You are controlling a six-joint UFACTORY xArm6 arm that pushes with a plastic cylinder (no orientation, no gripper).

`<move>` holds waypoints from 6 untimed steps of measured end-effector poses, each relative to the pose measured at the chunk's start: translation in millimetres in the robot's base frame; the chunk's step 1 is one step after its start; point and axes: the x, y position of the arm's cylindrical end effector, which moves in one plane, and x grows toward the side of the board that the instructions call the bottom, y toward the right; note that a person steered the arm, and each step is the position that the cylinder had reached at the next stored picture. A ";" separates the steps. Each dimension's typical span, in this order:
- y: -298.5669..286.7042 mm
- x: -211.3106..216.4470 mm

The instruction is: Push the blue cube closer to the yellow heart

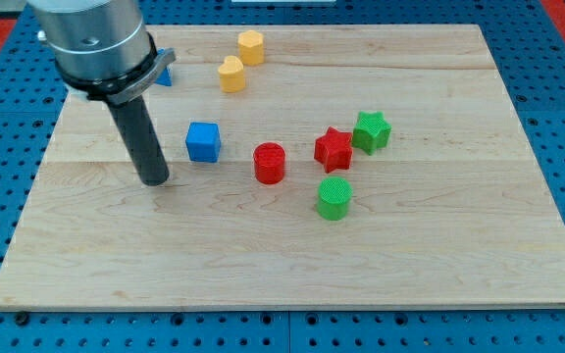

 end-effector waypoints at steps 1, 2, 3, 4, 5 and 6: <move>52.1 -29.6; 58.5 -66.1; 66.7 -54.0; -4.8 -37.9; -18.8 -38.2; -20.2 -40.1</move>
